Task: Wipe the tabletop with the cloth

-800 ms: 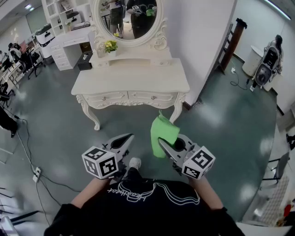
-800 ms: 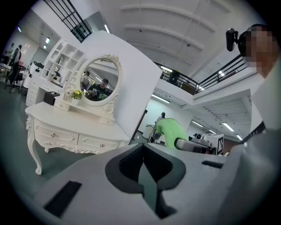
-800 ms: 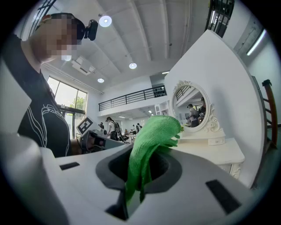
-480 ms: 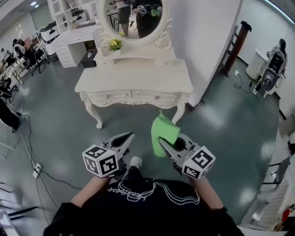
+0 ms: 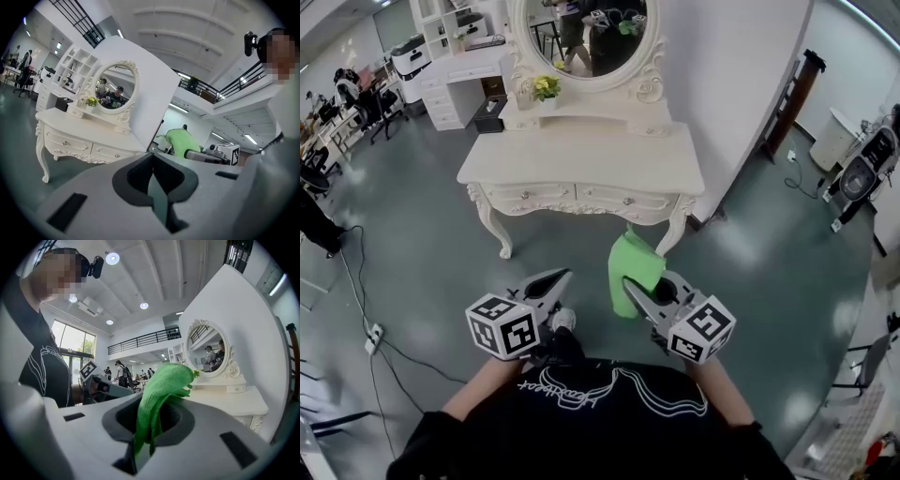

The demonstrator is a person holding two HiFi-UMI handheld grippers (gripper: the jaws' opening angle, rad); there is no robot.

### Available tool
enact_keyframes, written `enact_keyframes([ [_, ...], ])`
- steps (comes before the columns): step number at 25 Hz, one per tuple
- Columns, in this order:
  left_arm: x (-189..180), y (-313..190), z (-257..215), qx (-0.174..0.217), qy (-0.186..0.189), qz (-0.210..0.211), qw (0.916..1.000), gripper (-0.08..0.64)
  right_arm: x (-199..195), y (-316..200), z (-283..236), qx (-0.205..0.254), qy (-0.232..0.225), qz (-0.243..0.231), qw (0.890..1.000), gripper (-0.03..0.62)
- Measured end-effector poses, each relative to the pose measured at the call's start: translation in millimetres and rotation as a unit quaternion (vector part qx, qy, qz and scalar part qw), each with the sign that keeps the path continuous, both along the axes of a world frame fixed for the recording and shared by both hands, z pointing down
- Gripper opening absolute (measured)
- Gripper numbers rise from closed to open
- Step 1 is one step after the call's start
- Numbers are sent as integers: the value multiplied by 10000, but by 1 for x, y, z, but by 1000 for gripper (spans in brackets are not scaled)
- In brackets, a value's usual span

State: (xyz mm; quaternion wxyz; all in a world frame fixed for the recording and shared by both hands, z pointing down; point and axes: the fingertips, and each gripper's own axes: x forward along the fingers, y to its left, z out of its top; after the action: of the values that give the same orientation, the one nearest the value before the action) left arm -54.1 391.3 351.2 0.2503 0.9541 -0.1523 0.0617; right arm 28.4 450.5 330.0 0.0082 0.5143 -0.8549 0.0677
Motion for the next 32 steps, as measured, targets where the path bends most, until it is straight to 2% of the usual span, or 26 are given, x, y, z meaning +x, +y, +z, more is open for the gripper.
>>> enact_keyframes([
  [7,0,-49,21,-142,34,-130,9998,5,0,-53,26,-244,-76,-140,9996,55],
  [13,-16,-120,28,-212,40,-277,9994,5,-15,-128,29,-285,-98,-298,9991,55],
  [23,-40,-300,26,-348,-105,-332,9988,5,-33,-307,37,-671,-220,-239,9972,57],
  [32,-87,-454,31,-448,-151,-613,9970,5,-57,-455,35,-842,-272,-90,9960,57],
])
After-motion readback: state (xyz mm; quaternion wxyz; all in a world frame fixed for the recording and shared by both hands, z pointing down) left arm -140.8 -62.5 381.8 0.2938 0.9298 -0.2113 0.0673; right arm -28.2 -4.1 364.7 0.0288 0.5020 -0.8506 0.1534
